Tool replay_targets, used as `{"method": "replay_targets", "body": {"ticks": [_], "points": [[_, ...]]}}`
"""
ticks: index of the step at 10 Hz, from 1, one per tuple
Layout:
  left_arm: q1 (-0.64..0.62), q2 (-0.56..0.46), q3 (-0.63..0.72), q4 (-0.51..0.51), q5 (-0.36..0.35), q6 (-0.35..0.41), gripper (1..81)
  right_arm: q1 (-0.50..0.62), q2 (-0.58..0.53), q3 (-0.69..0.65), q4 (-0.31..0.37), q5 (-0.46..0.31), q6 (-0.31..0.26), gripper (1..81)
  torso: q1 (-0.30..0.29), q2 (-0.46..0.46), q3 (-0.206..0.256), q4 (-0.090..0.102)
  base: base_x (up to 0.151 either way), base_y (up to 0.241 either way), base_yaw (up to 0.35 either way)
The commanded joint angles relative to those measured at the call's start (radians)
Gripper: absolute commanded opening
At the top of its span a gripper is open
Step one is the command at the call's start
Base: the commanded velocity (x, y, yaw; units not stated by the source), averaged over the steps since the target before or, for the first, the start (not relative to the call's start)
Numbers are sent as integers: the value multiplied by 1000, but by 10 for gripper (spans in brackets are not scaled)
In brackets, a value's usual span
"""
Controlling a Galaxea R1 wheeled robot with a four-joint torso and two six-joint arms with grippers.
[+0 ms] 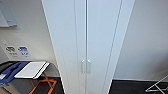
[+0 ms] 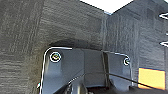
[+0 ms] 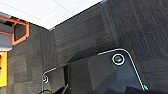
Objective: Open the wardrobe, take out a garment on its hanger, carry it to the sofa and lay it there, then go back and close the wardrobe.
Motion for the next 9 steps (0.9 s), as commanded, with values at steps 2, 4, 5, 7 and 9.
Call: {"method": "replay_targets", "body": {"ticks": [2, 4, 5, 7, 9], "points": [[112, 140, -189, 140, -131, 4, 811, -128, 192, -199, -125, -17, -12, 811, 0, 0, 0, 0, 0, 0, 0], [173, 236, -364, 157, -177, 4, 811, -194, 284, -328, -171, -17, -46, 811, -1, -1, 1, 0, 0, 0, 0], [196, 285, -445, 167, -203, 4, 811, -215, 315, -373, -189, -15, -58, 811, -1, -1, 1, 0, 0, 0, 0], [228, 374, -575, 190, -202, 4, 811, -240, 335, -387, -211, -17, -66, 811, -2, -1, 1, 0, 0, 0, 0], [233, 459, -690, 201, -191, 3, 811, -251, 350, -387, -212, -19, -78, 811, -3, -2, 2, 0, 0, 0, 0]]}}
